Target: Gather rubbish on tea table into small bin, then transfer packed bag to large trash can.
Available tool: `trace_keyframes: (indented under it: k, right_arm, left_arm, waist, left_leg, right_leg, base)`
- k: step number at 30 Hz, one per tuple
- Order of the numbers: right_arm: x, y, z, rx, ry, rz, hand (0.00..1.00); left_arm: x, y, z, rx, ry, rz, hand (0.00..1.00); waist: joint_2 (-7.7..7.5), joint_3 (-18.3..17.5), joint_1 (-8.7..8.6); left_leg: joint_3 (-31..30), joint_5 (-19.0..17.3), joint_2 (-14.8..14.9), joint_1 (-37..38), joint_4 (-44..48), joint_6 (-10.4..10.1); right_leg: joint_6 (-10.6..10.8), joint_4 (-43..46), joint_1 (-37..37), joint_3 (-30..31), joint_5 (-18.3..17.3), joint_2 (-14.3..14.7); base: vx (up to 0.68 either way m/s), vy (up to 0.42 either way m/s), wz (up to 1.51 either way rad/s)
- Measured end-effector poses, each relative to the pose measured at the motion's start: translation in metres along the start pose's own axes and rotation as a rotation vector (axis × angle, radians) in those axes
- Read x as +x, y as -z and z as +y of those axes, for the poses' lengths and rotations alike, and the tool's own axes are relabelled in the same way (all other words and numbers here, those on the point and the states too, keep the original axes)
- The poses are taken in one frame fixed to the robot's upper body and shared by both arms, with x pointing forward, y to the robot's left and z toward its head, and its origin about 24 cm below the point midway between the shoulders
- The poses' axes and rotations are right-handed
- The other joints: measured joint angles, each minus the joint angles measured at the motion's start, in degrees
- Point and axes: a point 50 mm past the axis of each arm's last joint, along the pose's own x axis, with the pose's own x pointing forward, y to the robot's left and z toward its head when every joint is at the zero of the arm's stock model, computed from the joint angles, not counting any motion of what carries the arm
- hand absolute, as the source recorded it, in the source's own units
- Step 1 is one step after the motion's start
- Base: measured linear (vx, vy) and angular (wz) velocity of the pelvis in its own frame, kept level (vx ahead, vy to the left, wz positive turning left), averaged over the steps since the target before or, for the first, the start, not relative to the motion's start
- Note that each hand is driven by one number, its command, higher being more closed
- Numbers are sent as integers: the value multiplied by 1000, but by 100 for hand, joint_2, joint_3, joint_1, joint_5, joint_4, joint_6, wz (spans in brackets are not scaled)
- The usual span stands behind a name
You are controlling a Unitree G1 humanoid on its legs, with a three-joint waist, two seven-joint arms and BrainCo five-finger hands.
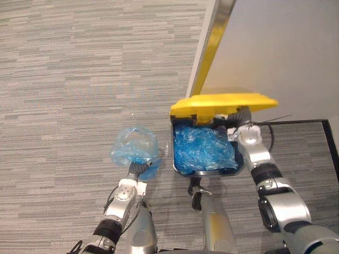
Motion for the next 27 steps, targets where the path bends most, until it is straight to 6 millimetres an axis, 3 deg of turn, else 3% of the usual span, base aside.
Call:
trace_keyframes:
  k: [7, 12, 16, 20, 27]
  right_arm:
    - [6, -11, 8, -1, -28, -12, 0]
    - [12, -21, 9, 18, -31, -11, 0]
    - [13, -19, 10, 29, -47, 5, 0]
    - [19, -37, 8, 32, -49, -41, 0]
    - [22, -51, 12, 13, -74, -76, 0]
  left_arm:
    - [0, -23, -17, -43, 103, -96, 100]
    - [-1, -54, -39, -114, 200, -224, 100]
    - [-2, -78, -71, -129, 341, -306, 100]
    - [-4, -99, -104, -131, 474, -380, 100]
    - [-5, -129, -127, -120, 537, -484, 100]
  waist:
    - [-3, 2, -127]
    - [-6, 3, -146]
    - [-29, 65, -152]
    - [-70, 85, -183]
    - [-73, 84, -212]
  left_leg:
    - [-2, 6, -96, 23, 14, -11]
    - [12, 5, -111, 32, 59, -9]
    - [8, 4, -94, 217, 38, -8]
    - [112, -18, -116, 237, 29, 36]
    - [255, 38, -152, 250, -57, -37]
  right_leg:
    - [-39, -4, 13, 82, 29, -55]
    - [-10, -45, 39, 115, 81, -55]
    - [1, -192, 281, 108, 130, -16]
    - [13, -383, 329, 191, 239, 1]
    - [-52, -423, 218, 339, 352, 39]
  base:
    - [5, 3, 0]
    - [-17, -13, -1]
    - [-24, -15, -2]
    - [-39, -3, -10]
    - [-2, -23, -11]
